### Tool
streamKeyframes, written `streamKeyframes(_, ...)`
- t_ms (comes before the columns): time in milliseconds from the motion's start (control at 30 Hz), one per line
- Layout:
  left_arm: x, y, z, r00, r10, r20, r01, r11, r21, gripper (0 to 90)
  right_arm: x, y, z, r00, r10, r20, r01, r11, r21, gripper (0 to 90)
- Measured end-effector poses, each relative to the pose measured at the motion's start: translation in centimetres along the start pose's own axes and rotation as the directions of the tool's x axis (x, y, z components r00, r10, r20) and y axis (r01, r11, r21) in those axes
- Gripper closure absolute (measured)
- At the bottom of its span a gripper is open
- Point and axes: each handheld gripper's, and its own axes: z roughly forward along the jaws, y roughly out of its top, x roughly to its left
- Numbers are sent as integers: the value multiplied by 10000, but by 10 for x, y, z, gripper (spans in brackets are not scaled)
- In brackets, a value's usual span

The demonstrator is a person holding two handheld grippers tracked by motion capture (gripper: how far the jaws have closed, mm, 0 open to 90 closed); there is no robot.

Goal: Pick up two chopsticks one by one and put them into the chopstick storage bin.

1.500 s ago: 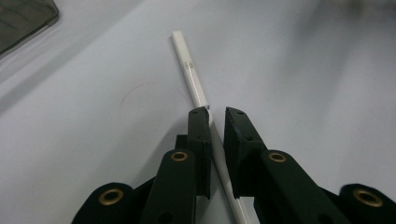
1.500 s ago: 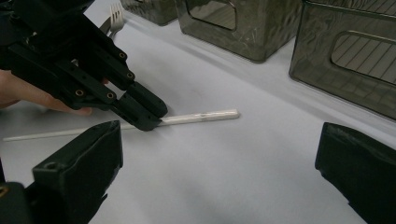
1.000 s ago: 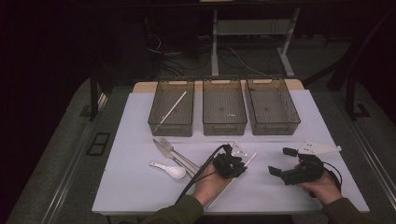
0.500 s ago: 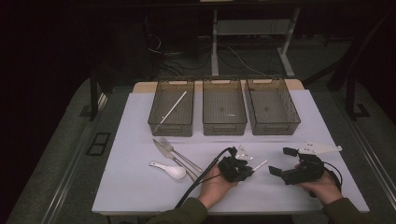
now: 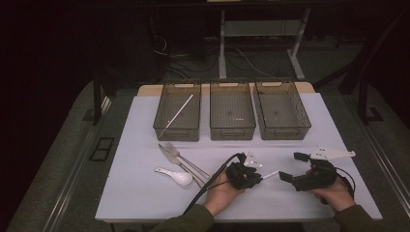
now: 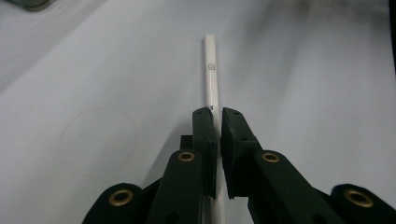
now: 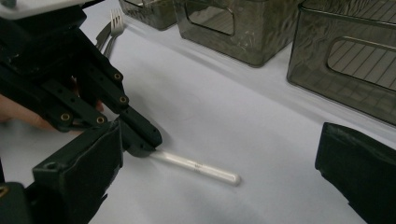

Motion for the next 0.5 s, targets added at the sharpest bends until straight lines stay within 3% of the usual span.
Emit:
streamKeyframes(167,4,2,-6,9997,-201,114,203,9996,-173,844,0,0,0,10000,-29,-3,29,10000,-28,8)
streamKeyframes(300,13,9,-19,9998,-202,72,205,9993,-307,844,0,0,-1,10000,10,-9,-10,10000,-35,8)
streamKeyframes(367,17,14,-28,9990,-437,77,440,9980,-458,845,0,0,0,10000,5,-5,-5,10000,-37,8)
streamKeyframes(500,27,23,-42,9994,-332,7,332,9977,-599,845,0,0,0,10000,-1,1,1,10000,-48,8)
